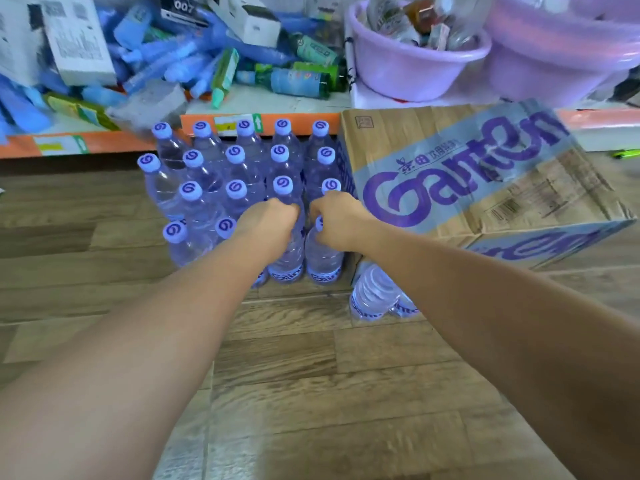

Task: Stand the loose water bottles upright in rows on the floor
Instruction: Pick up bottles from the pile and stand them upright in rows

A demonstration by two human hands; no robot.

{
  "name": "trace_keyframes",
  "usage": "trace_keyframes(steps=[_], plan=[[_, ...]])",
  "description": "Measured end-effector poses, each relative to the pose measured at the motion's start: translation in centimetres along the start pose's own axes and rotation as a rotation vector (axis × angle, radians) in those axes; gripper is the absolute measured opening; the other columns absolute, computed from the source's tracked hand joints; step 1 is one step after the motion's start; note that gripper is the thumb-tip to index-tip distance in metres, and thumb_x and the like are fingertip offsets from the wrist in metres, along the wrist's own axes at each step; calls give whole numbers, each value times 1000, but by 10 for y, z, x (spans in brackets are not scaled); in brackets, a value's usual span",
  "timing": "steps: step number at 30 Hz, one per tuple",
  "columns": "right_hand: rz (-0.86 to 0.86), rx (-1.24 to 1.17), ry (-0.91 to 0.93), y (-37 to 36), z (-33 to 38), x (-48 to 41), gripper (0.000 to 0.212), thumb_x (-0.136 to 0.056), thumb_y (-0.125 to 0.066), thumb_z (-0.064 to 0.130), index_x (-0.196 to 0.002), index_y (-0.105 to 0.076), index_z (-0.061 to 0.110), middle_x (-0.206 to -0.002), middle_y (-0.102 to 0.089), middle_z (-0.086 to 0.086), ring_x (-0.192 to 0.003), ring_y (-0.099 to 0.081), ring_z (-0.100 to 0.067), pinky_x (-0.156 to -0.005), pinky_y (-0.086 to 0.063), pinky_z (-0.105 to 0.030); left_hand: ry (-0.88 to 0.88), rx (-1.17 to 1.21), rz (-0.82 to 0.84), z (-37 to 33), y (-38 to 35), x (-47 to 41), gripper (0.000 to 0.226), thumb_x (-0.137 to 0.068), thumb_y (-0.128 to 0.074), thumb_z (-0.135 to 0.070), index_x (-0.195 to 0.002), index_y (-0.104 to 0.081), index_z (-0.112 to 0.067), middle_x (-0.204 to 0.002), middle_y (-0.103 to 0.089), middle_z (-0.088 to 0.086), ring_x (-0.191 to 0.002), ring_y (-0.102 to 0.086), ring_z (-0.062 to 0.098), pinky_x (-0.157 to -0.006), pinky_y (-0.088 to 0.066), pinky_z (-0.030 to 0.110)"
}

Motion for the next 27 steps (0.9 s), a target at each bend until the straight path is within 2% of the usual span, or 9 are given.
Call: trace_keyframes(steps=[1, 3, 5, 7, 9, 13, 16, 21, 27], plan=[[-31, -10, -3, 6, 1, 3, 5, -83, -54, 8, -85, -57, 12, -88, -43, -5, -77, -47, -27, -46, -24, -21, -32, -53, -37, -2, 8, 1, 27, -90, -53, -13, -117, -53, -13, -109, -57, 16, -97, -58, 36, -65, -38, 36], [-76, -26, -9, 20, 3, 10, 19, -81, -58, 12, -99, -64, 9, -88, -50, -5, -83, -52, -27, -48, -30, -22, -90, -123, -93, -2, 27, 8, 27, -90, -53, -21, -117, -54, -16, -106, -60, 14, -100, -59, 35, -64, -36, 33], [-119, -47, -7, 42, 4, 20, 22, -81, -61, 13, -102, -66, 10, -92, -58, -7, -93, -56, -25, -58, -36, -25, -115, -120, -102, 2, 47, 16, 29, -90, -54, -29, -117, -54, -17, -105, -61, 13, -101, -58, 34, -65, -36, 34], [-174, -94, -21, 68, 3, 33, 26, -80, -63, 15, -105, -66, 11, -96, -61, -7, -87, -52, -21, -63, -36, -24, -133, -84, -120, 3, 72, 23, 31, -89, -56, -34, -114, -56, -15, -103, -60, 13, -101, -57, 34, -69, -40, 35], [-232, -92, -20, 93, 6, 46, 26, -79, -64, 17, -105, -67, 10, -90, -55, -5, -81, -46, -17, -55, -33, -23, -151, -51, -153, 0, 96, 28, 30, -89, -56, -33, -111, -58, -13, -104, -58, 15, -101, -57, 34, -70, -41, 36], [-331, -137, -11, 142, 9, 75, 24, -76, -66, 17, -99, -69, 10, -81, -52, 3, -81, -50, -19, -63, -35, -21, -163, -56, -178, -13, 136, 36, 36, -89, -54, -36, -115, -56, -10, -115, -55, 18, -107, -55, 38, -81, -45, 40], [-326, -163, 4, 166, 6, 95, 23, -75, -67, 17, -97, -69, 10, -65, -44, 11, -77, -45, -16, -55, -34, -22, -144, -39, -196, -20, 162, 40, 42, -89, -54, -38, -120, -54, -9, -118, -53, 20, -108, -54, 40, -84, -44, 42], [-380, -140, 28, 207, 2, 118, 24, -76, -68, 21, -97, -71, 10, -83, -56, 1, -79, -47, -13, -53, -34, -18, -152, 4, -221, -32, 208, 54, 34, -89, -57, -35, -106, -58, -6, -108, -56, 20, -101, -56, 38, -78, -45, 40], [-330, 0, 45, 246, -13, 143, 23, -75, -69, 23, -94, -71, 9, -84, -58, -2, -80, -50, -15, -58, -36, -24, -172, 50, -278, -69, 257, 66, 32, -88, -57, -33, -94, -59, -2, -97, -56, 21, -94, -57, 37, -74, -44, 39]])
Point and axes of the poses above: each hand's wrist, its own x-axis away from the middle knuckle, its own y-axis out of the back of the hand, z = x × y, the point moved 10 cm from there along -x, towards the middle knuckle
